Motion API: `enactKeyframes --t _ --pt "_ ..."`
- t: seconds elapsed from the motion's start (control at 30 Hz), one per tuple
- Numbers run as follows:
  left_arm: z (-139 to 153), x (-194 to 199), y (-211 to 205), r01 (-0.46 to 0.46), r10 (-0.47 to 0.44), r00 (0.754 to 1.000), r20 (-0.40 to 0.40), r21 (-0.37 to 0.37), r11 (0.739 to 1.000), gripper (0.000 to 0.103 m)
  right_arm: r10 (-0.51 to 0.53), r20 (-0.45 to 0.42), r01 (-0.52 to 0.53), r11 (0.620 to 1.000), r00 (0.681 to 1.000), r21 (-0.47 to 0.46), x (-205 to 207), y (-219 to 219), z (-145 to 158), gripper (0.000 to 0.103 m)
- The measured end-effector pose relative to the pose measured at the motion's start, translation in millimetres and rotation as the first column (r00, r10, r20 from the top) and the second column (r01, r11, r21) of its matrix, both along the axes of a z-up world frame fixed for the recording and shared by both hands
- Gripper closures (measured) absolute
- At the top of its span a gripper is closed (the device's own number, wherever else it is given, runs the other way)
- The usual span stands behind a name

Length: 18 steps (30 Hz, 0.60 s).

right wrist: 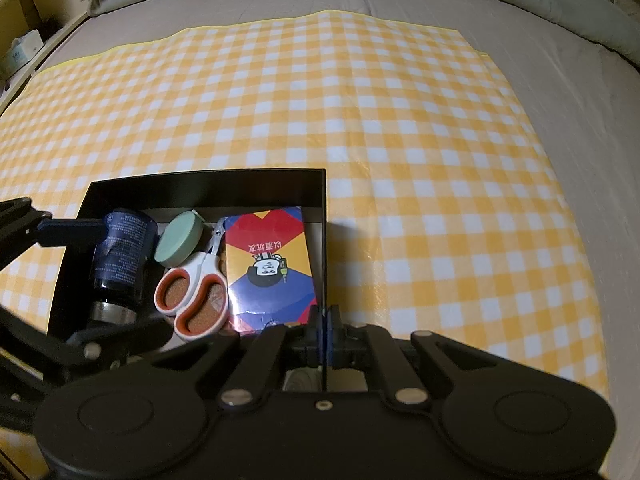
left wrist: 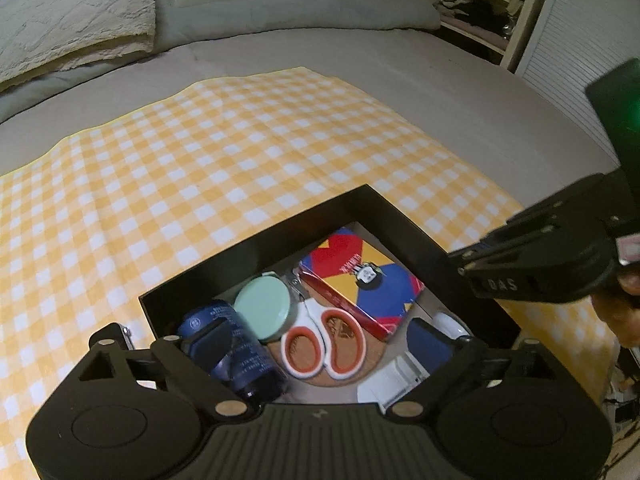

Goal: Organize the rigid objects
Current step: 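Open the left tool to release the case and move away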

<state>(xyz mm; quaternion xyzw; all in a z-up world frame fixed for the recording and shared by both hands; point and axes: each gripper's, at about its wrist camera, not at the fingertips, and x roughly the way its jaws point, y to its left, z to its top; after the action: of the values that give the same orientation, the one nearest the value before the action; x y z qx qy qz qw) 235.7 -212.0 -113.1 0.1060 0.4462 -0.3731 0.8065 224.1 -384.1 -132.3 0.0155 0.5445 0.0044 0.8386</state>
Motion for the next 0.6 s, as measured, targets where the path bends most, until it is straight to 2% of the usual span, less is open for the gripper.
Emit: enactKeyframes --t 0.43,0.6 --pt "18 -18 11 0.007 -0.007 0.999 0.036 0.001 1.000 0.002 0.003 0.001 -0.003 1.000 1.000 0.006 -1 0 1 0.101" --pt "28 -18 20 -0.010 0.012 0.999 0.050 -0.026 1.000 0.002 0.001 0.006 -0.001 1.000 1.000 0.018 -4 -1 3 0.101"
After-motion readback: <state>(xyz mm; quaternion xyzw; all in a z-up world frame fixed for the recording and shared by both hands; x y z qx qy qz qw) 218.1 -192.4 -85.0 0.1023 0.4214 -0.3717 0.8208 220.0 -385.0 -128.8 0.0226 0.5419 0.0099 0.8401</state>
